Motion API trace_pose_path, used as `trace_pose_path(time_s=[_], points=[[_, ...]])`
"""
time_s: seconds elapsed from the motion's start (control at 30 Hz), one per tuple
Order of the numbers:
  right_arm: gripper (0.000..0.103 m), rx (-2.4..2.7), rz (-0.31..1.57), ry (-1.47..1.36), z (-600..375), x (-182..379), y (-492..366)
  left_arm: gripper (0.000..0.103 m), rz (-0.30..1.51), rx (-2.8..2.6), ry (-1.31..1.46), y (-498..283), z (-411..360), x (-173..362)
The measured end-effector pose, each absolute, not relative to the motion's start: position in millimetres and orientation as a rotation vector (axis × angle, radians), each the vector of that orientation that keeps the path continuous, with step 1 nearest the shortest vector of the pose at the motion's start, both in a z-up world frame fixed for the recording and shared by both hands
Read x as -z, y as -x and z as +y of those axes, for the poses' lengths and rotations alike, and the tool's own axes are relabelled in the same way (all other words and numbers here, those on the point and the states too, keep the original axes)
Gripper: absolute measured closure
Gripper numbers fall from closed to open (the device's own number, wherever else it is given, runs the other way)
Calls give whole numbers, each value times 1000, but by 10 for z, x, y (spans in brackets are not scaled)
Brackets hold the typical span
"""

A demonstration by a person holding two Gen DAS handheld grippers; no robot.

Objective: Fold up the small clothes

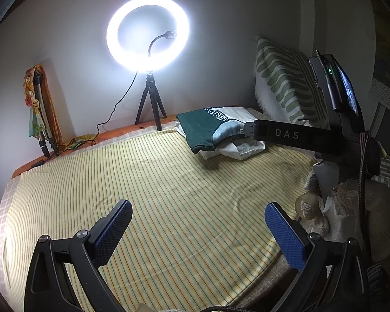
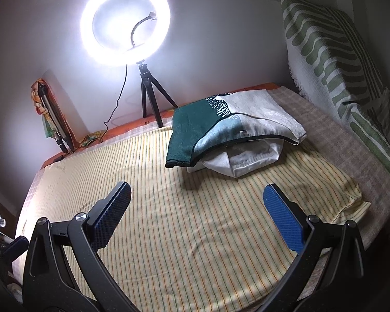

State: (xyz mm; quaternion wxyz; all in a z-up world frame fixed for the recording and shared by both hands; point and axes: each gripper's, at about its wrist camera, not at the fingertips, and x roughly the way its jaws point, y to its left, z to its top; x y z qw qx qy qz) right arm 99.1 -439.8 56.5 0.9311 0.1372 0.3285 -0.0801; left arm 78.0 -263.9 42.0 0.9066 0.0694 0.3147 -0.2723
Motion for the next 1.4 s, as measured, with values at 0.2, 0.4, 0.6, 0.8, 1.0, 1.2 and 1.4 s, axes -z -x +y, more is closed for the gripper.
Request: trace_pose_path(time_s=[0.2, 0.4, 0.6, 0.8, 1.0, 1.2, 1.4], points=[[0, 159, 672, -281, -4393, -561, -998, 0, 644, 556, -141, -771, -2635, -442], [0, 151, 670, -286, -4378, -564, -1004, 0, 644, 559, -143, -772, -2639, -450], [0, 151, 671, -288, -4374, -565, -998, 0, 635, 559, -147, -765, -2658, -452], [0, 143, 665, -288, -4368, -563, -998, 0, 628, 559, -153, -756, -2672, -460], [0, 140, 668, -291, -4368, -563, -997, 0, 627, 556, -154, -754, -2682, -459], [0, 134, 673, -291, -4363, -551, -996, 1, 628, 556, -155, -759, -2689, -454], [0, 123, 675, -287, -4368, -535, -997, 0, 621, 552, -161, -741, -2698, -449]])
